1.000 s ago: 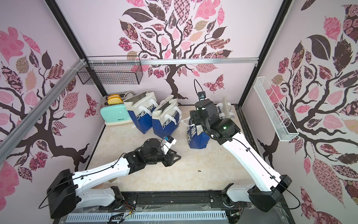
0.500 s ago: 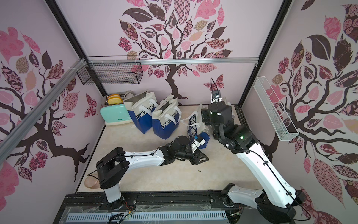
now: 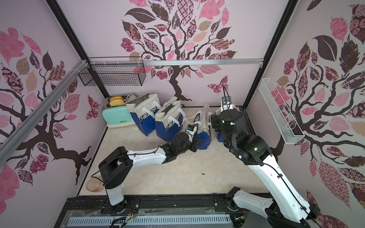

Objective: Open the takeout bag
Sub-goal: Adjust the takeout bag at the center of the board.

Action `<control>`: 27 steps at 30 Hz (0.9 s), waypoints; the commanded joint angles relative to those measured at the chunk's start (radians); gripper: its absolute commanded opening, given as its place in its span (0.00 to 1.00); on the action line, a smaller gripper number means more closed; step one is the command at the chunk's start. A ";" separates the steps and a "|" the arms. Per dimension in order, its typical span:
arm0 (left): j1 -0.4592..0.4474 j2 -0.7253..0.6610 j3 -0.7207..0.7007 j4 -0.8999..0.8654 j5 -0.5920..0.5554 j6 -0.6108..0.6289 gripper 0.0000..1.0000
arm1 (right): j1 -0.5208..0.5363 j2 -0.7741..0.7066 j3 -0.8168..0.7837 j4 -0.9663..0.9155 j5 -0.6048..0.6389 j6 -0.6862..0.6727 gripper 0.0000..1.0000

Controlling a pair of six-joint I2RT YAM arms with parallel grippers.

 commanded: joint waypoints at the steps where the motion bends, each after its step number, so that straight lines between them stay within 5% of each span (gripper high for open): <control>1: 0.028 0.020 0.028 0.017 -0.087 0.018 0.36 | -0.002 -0.016 -0.002 -0.003 0.006 -0.004 0.85; 10: 0.121 -0.027 0.018 -0.072 -0.151 0.036 0.36 | -0.003 -0.008 -0.034 -0.006 -0.008 -0.012 0.86; 14: 0.128 -0.097 -0.072 -0.033 -0.021 0.078 0.40 | -0.002 -0.005 -0.094 0.013 -0.023 -0.038 0.87; 22: 0.128 -0.227 -0.381 0.320 0.319 -0.040 0.45 | -0.009 -0.023 -0.297 0.180 -0.025 -0.101 0.87; 27: 0.125 -0.231 -0.379 0.376 0.341 -0.025 0.51 | -0.009 -0.007 -0.398 0.361 -0.046 -0.239 0.87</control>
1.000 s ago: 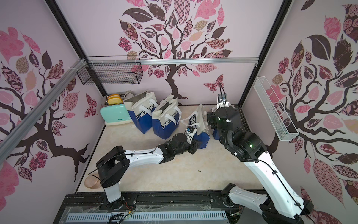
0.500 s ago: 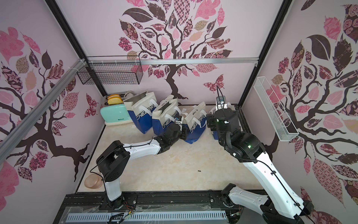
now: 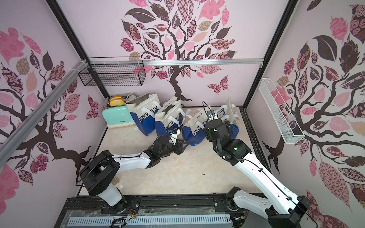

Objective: Open the takeout bag
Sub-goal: Adjust the takeout bag at the center of the board, then open the takeout bag at the center of the board.

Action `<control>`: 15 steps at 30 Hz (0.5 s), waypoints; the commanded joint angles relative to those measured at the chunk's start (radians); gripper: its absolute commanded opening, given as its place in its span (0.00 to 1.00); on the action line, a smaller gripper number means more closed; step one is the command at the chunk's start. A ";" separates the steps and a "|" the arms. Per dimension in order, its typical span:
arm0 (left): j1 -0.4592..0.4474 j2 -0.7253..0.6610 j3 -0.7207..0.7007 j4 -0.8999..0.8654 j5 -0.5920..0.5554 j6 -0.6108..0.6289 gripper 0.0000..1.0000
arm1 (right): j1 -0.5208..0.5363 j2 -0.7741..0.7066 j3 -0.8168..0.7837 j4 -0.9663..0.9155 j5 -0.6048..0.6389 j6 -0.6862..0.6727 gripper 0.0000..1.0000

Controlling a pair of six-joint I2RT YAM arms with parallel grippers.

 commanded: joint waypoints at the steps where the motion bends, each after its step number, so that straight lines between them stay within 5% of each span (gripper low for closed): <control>1: -0.004 -0.010 0.019 0.131 0.040 0.011 0.51 | -0.004 0.003 -0.046 0.198 -0.016 -0.132 0.87; 7: -0.003 0.073 0.101 0.204 -0.048 0.040 0.53 | -0.004 0.045 -0.130 0.407 -0.006 -0.338 0.88; 15: -0.004 0.174 0.147 0.310 -0.154 0.007 0.52 | -0.003 0.096 -0.092 0.461 0.024 -0.382 0.88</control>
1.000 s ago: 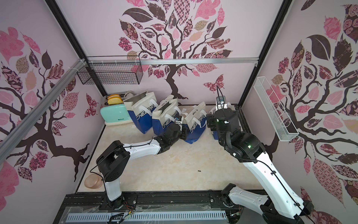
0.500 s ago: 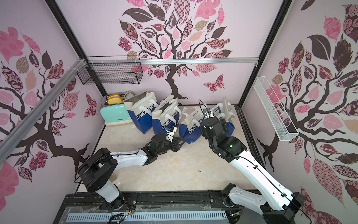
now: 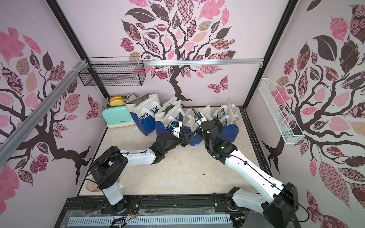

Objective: Open the takeout bag
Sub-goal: Open the takeout bag at the center of the board.

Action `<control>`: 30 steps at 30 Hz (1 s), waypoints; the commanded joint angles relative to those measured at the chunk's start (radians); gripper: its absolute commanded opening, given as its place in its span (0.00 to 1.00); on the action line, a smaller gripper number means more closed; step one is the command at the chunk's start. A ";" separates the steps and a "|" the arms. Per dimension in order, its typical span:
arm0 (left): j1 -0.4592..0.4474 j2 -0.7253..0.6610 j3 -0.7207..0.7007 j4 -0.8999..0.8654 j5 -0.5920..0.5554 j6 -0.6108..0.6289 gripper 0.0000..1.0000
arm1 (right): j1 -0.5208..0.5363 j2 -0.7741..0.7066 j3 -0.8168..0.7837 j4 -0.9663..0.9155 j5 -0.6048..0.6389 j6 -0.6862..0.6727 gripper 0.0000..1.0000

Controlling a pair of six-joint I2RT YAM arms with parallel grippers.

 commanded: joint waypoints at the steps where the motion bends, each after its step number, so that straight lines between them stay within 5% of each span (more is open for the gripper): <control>1: -0.003 0.042 0.027 0.064 -0.071 -0.010 0.52 | -0.002 0.003 0.047 0.066 0.022 -0.044 0.87; 9: -0.005 0.134 0.108 0.108 -0.102 -0.027 0.43 | -0.018 0.032 -0.136 0.310 -0.093 -0.319 0.87; 19: -0.005 0.148 0.124 0.117 -0.092 -0.030 0.22 | -0.024 0.192 -0.071 0.467 -0.084 -0.329 0.83; 30: -0.005 0.143 0.110 0.131 -0.095 -0.034 0.10 | -0.024 0.271 0.004 0.510 -0.097 -0.354 0.80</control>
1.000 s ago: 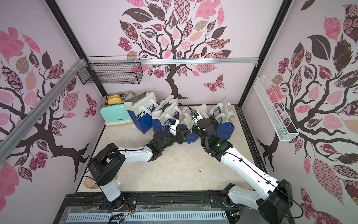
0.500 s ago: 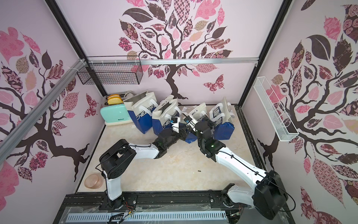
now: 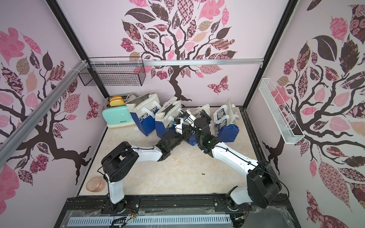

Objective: Open the takeout bag
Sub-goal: Open the takeout bag at the center of the board.

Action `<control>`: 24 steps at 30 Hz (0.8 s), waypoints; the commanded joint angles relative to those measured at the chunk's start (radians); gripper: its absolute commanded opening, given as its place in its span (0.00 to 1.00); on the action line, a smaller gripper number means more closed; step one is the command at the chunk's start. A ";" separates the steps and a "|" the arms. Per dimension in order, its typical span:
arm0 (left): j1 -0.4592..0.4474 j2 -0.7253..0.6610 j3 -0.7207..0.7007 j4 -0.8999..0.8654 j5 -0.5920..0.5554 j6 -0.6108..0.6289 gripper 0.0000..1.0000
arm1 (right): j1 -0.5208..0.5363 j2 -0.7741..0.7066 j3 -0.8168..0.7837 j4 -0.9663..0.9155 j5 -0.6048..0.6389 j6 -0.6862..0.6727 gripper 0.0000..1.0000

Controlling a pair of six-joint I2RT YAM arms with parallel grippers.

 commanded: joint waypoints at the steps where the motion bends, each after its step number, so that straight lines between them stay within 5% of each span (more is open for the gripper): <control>1: -0.003 0.013 -0.004 0.029 -0.001 0.005 0.10 | -0.002 0.008 0.031 0.026 -0.016 -0.006 0.79; 24: -0.003 -0.012 -0.026 0.002 0.005 0.016 0.06 | 0.072 0.030 -0.018 0.109 -0.010 -0.063 0.72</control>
